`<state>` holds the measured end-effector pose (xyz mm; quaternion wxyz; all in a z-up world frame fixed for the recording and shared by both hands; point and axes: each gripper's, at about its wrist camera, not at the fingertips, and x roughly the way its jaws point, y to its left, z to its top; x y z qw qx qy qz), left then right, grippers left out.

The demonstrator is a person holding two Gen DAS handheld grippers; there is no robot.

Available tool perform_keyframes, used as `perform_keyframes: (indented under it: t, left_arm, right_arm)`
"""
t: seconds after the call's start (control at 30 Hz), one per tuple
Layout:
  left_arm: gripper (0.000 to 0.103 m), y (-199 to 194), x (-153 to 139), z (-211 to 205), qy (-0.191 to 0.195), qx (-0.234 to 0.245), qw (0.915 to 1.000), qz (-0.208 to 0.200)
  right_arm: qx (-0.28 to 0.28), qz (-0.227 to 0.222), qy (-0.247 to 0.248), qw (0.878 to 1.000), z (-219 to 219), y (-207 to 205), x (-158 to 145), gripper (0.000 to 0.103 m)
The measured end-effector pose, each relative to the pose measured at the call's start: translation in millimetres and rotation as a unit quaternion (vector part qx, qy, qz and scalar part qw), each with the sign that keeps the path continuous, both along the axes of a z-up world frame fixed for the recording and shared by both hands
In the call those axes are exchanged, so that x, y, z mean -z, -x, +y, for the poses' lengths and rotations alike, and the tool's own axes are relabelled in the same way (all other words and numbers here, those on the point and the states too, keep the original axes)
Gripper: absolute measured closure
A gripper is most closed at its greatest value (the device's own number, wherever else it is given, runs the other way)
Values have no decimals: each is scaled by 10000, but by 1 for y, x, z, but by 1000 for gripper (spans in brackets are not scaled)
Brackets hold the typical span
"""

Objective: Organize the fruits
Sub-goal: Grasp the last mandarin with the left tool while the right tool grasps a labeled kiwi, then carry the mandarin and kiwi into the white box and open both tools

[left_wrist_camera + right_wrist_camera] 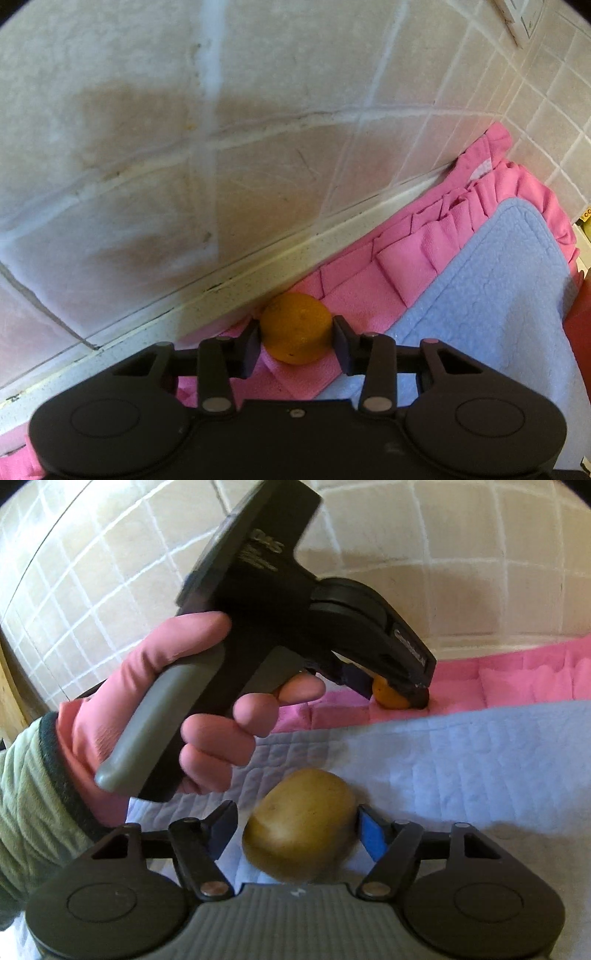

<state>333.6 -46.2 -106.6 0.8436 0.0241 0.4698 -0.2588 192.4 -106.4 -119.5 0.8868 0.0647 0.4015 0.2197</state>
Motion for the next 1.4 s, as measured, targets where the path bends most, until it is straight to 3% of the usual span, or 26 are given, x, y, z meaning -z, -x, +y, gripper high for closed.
perform_keyframes:
  t: [0.27,0.5,0.67,0.83,0.93,1.13,1.23,1.4]
  left_arm:
    - [56,2,2,-4,18,-142,9999,-51]
    - [56,20,-15,-1,94,-334,9991,-252]
    - [56,60,-46,12,343,-483,9969,-511]
    - [56,116,-79,23,407,-529,9945,-802]
    - [56,147,-93,22,387,-549,9932,-947]
    - [56,196,-103,34,491,-678,9911,-1035]
    - [56,212,-101,37,522,-673,9910,-1030]
    - [56,230,-98,38,495,-680,9919,-948]
  right_arm:
    - [-118,87,64,9999,-1,0,-4,40]
    - [-37,253,-73,9996,-18,20,-11,41]
    - [14,550,-160,9984,-41,54,-17,45]
    - [54,528,111,9985,-58,100,-23,48]
    - [187,482,14,9987,-69,122,-28,49]
    - [363,255,-34,9990,-80,149,-37,49]
    - [405,403,-37,9984,-80,155,-29,49]
    - [573,290,-79,9979,-76,144,-25,48]
